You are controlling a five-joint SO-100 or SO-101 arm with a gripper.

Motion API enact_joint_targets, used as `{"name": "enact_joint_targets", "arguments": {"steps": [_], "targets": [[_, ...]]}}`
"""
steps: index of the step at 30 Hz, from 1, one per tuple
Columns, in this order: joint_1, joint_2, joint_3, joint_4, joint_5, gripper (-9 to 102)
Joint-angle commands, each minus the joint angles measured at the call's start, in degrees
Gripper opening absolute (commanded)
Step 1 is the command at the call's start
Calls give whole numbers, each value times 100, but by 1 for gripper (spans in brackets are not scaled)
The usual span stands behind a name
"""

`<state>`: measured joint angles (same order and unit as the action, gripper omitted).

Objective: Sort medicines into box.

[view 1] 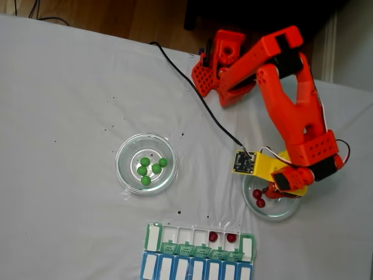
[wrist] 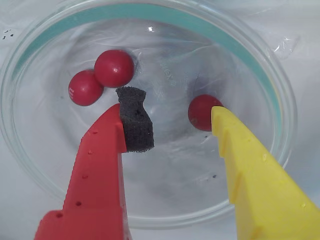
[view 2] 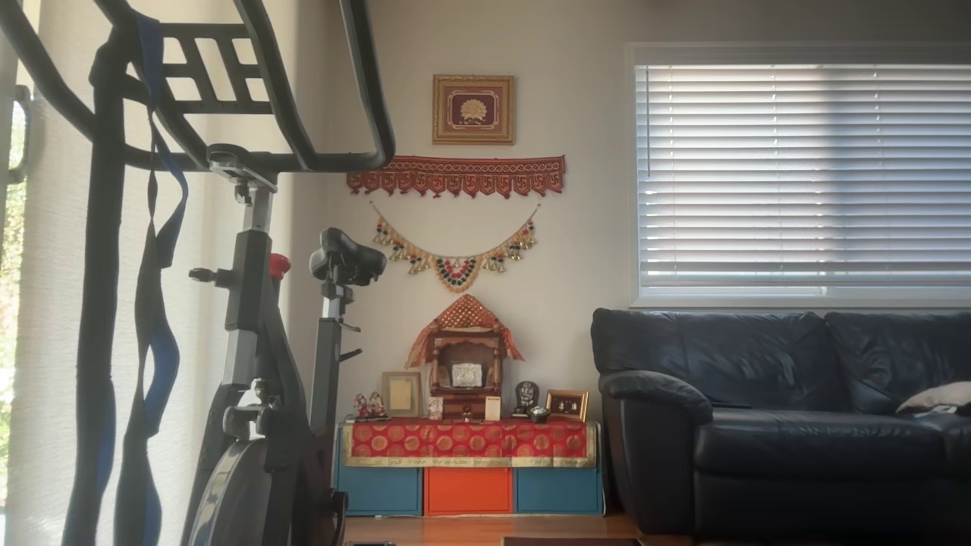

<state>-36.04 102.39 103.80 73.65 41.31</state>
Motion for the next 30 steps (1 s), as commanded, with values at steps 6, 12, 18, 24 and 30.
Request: {"name": "enact_joint_targets", "arguments": {"steps": [6, 12, 18, 24, 30], "targets": [[0, 580, -510, 334, 88, 24], [-149, 325, -624, 448, 149, 24], [-220, -352, -1424, 923, 501, 24], [-264, -167, -1424, 940, 888, 24], [-167, -132, -1389, 1055, 1257, 24]]}}
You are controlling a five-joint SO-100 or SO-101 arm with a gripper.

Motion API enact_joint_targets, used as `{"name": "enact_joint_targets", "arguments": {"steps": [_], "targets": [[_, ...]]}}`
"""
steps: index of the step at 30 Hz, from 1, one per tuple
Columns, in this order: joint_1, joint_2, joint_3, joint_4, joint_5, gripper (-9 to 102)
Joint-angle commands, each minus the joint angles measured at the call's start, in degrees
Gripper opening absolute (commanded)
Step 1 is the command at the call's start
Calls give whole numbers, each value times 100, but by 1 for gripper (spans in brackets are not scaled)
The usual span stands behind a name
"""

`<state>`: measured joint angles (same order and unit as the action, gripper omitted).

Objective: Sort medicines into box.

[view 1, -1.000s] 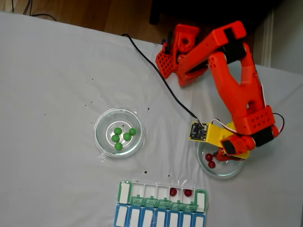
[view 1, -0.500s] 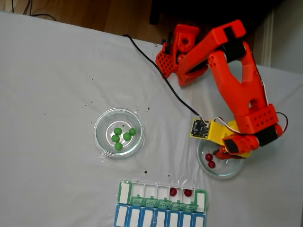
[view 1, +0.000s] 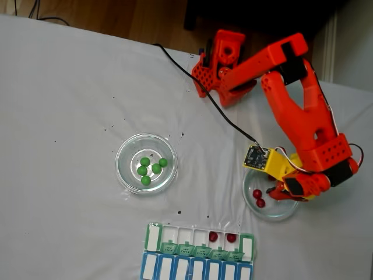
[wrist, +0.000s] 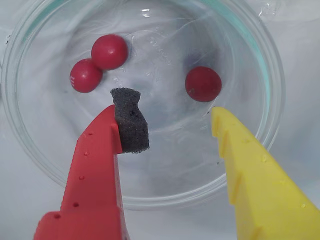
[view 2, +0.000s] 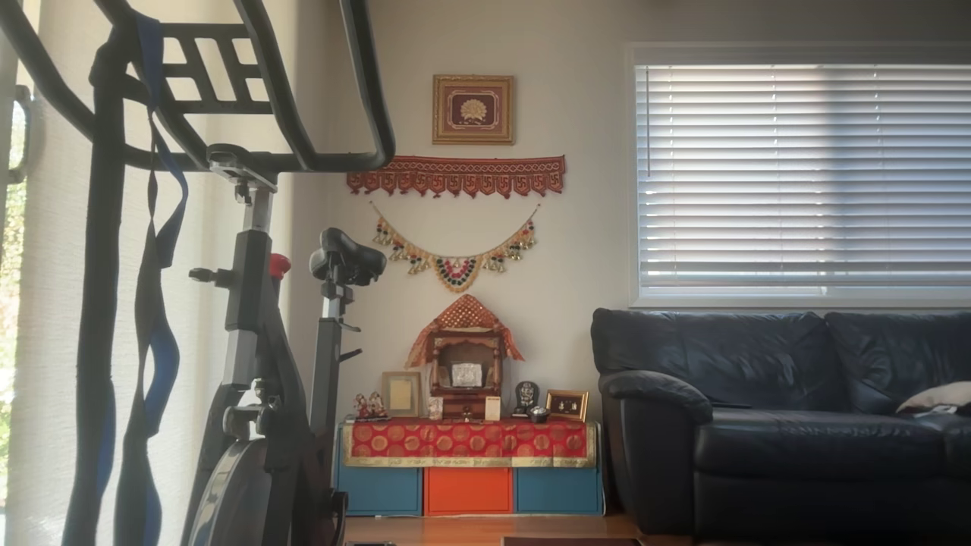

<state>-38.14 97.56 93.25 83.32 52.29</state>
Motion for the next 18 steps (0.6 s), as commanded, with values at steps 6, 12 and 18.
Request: {"name": "enact_joint_targets", "arguments": {"steps": [6, 12, 18], "targets": [[9, 352, -88, 44, 272, 24], [18, 703, 141, -26, 563, 22], [97, 835, 334, -149, 747, 20]]}}
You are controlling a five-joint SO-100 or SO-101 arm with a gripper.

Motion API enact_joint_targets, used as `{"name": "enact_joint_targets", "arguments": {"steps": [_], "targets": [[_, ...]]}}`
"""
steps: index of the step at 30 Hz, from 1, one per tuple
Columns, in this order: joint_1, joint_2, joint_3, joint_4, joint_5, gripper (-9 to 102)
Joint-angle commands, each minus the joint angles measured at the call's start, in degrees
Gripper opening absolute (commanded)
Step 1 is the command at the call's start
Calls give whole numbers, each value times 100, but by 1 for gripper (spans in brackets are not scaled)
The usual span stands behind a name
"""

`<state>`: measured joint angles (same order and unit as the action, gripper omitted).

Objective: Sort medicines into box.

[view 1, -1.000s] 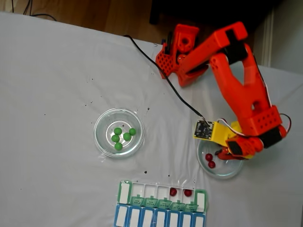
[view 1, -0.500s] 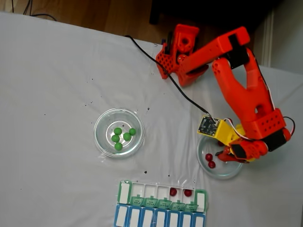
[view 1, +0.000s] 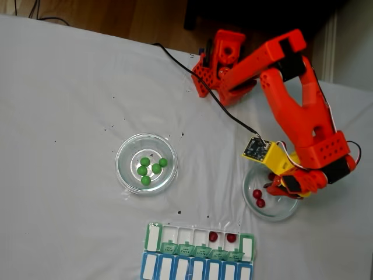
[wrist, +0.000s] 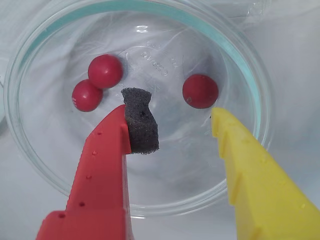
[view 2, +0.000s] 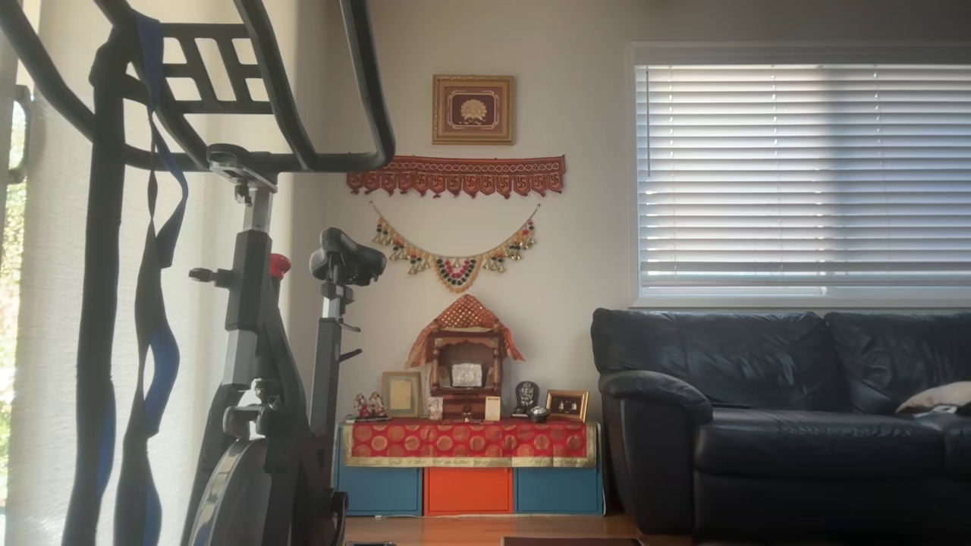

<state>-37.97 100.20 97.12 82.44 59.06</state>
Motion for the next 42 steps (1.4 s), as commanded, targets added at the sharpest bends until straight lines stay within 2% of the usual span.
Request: {"name": "enact_joint_targets", "arguments": {"steps": [1, 13, 42], "targets": [[97, 571, -26, -79, 97, 20], [299, 545, 62, -44, 308, 18], [-88, 105, -246, 229, 220, 17]]}}
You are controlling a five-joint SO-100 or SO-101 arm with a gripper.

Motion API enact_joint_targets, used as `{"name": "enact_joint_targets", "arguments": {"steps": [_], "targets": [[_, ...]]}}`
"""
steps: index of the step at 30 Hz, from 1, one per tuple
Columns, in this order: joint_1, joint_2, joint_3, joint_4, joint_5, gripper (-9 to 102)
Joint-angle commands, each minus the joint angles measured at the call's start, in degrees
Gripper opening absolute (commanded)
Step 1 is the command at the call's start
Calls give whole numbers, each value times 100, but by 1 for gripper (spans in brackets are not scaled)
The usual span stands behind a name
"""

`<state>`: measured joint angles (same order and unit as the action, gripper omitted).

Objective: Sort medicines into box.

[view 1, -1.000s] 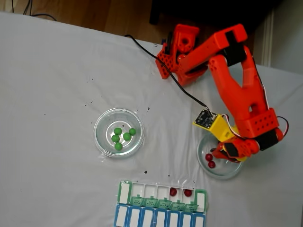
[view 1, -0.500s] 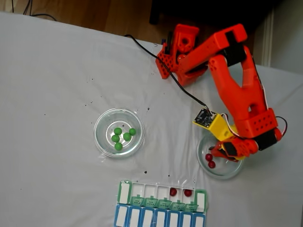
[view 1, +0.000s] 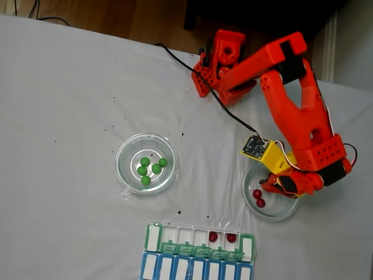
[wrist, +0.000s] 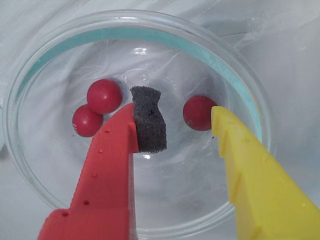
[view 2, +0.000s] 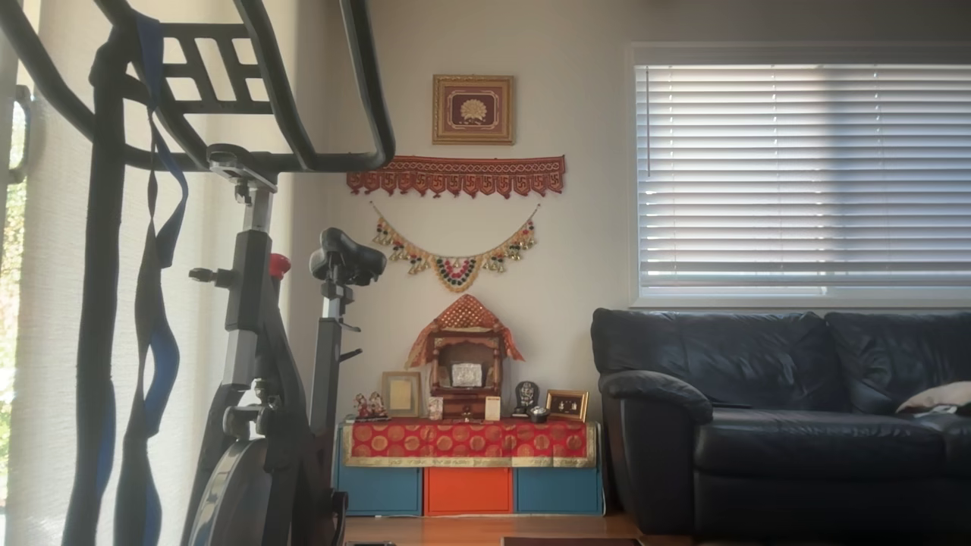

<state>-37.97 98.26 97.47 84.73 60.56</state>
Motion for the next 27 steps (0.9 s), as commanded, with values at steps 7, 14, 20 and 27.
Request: {"name": "enact_joint_targets", "arguments": {"steps": [7, 14, 20, 27], "targets": [[-123, 299, -220, -26, 185, 17], [-70, 88, -457, 149, 325, 16], [-35, -9, -475, 246, 439, 15], [-26, -185, -589, 343, 369, 13]]}}
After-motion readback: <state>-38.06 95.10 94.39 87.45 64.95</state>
